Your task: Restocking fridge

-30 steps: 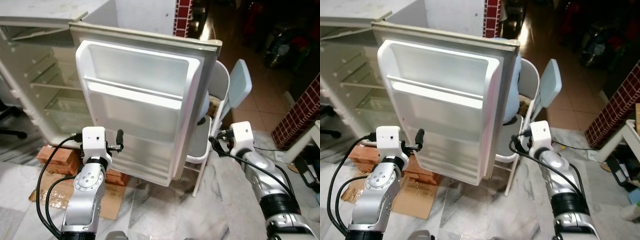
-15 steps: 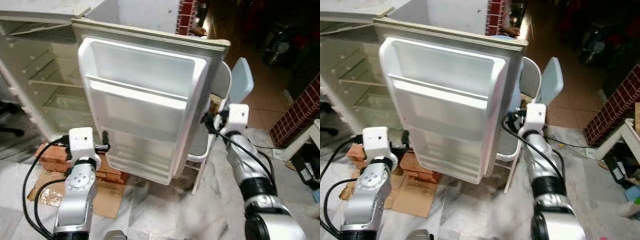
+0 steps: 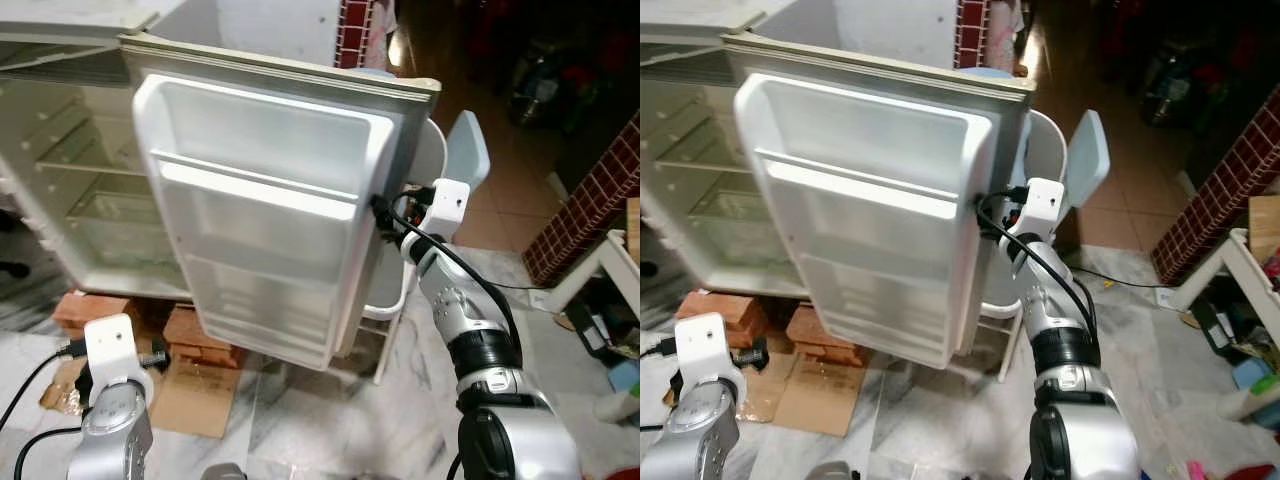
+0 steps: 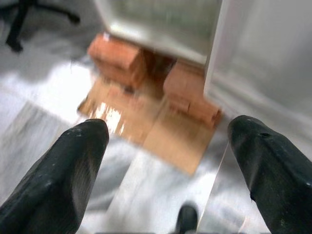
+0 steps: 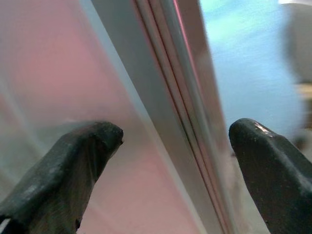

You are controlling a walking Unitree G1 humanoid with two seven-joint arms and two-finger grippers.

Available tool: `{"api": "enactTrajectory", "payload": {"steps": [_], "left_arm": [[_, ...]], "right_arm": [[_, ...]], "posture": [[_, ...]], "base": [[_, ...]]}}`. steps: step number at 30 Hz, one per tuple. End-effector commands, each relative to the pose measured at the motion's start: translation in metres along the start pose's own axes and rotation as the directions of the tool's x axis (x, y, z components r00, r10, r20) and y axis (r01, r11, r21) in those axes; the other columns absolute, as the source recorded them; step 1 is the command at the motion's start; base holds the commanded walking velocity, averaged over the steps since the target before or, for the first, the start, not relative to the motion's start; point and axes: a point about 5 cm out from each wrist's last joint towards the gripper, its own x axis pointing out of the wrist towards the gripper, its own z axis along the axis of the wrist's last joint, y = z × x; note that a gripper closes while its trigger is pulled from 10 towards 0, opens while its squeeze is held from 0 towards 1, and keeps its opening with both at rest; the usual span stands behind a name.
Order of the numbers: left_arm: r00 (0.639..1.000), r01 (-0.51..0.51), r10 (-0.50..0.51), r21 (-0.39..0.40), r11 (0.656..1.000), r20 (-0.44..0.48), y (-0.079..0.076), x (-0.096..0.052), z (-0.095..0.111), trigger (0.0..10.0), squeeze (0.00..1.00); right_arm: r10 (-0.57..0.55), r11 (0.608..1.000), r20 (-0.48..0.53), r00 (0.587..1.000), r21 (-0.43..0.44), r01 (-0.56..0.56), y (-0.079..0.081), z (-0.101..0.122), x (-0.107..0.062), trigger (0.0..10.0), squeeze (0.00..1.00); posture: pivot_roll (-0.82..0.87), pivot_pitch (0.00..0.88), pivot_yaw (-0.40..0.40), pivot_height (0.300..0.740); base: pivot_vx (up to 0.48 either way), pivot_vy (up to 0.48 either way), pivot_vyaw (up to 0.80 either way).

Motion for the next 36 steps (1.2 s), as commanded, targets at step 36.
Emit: {"api": "enactTrajectory", "payload": {"steps": [36], "left_arm": [[0.995,0.022,-0.024,-0.031,0.999,-0.094,0.001,0.001,-0.004,10.0,0.0]], "right_arm": [[-0.262,0.863,0.101,0.96,-0.421,0.28,-0.035,0.041,0.028,10.0,0.0]], "posture": [[0.15,0.0,-0.04,0.74]], "base": [[0.0,0.0,0.0]]}}
